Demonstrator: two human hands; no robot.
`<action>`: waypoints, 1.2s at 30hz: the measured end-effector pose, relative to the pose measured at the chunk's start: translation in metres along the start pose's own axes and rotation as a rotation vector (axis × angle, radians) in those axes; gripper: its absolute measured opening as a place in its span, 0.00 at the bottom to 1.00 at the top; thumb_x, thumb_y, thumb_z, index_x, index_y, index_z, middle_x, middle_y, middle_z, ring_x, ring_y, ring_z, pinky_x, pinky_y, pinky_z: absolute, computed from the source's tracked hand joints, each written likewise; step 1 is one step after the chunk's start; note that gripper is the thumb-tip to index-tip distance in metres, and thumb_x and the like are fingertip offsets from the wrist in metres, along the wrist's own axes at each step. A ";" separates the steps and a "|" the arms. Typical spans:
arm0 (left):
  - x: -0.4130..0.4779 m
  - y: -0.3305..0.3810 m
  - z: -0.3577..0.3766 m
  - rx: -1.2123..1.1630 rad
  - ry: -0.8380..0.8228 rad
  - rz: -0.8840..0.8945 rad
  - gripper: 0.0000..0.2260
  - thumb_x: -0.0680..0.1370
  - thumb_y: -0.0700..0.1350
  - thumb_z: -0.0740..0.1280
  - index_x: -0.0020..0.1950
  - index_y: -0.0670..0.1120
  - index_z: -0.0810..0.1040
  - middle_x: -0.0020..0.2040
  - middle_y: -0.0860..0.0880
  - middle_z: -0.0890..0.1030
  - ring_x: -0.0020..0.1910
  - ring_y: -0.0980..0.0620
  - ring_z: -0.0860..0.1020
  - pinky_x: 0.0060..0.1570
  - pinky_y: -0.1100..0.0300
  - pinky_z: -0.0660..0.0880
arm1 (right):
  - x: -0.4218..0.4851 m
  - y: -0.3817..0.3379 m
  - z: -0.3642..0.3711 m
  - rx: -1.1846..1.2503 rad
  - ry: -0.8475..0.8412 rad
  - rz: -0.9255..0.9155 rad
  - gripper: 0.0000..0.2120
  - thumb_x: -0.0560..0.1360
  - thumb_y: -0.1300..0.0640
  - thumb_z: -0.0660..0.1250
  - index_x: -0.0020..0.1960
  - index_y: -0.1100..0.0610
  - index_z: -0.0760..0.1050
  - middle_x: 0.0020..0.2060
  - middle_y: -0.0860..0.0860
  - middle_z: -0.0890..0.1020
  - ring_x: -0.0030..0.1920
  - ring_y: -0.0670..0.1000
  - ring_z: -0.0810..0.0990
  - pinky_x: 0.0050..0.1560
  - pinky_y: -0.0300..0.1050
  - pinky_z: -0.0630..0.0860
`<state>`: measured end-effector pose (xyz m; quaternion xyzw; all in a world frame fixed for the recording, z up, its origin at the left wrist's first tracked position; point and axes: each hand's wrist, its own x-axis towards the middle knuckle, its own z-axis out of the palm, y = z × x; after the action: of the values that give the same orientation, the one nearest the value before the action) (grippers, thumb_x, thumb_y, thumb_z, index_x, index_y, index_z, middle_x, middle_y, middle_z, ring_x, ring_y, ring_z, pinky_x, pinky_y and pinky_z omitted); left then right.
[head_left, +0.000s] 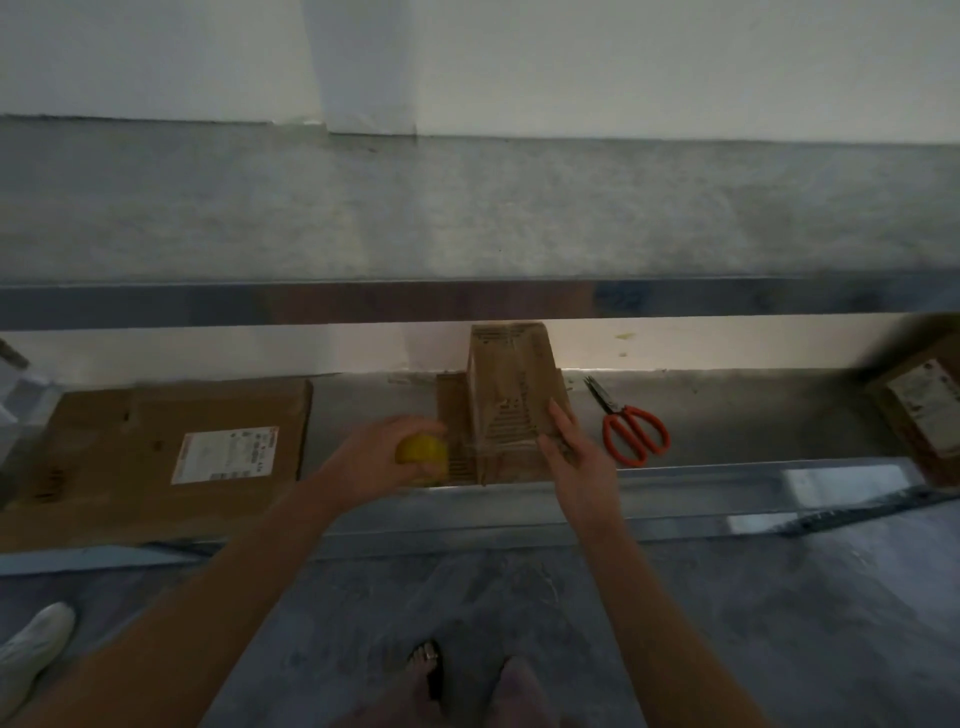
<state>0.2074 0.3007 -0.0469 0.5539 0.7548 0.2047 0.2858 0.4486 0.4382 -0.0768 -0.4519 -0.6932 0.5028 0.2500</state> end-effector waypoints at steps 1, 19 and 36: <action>-0.003 -0.003 -0.004 -0.135 -0.021 -0.012 0.16 0.71 0.58 0.72 0.56 0.66 0.73 0.57 0.61 0.77 0.53 0.58 0.76 0.47 0.66 0.70 | -0.001 0.001 0.000 -0.002 0.003 -0.007 0.21 0.80 0.52 0.65 0.66 0.29 0.67 0.72 0.44 0.71 0.66 0.41 0.72 0.69 0.46 0.70; -0.002 0.022 0.004 -0.084 0.067 -0.080 0.13 0.75 0.50 0.71 0.58 0.56 0.75 0.55 0.55 0.77 0.52 0.56 0.76 0.49 0.61 0.73 | 0.010 0.084 -0.090 -0.818 0.062 -0.143 0.28 0.81 0.51 0.59 0.79 0.50 0.56 0.77 0.50 0.61 0.76 0.56 0.60 0.74 0.59 0.63; -0.016 0.054 0.015 -0.088 0.089 -0.315 0.11 0.75 0.53 0.70 0.55 0.58 0.74 0.51 0.53 0.77 0.49 0.52 0.76 0.42 0.59 0.70 | 0.091 0.089 -0.099 -1.061 -0.048 0.228 0.19 0.81 0.42 0.59 0.58 0.57 0.73 0.47 0.52 0.80 0.47 0.53 0.79 0.48 0.48 0.70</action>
<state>0.2597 0.3019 -0.0211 0.4060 0.8345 0.2145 0.3048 0.5188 0.5727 -0.1321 -0.5768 -0.8039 0.1181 -0.0844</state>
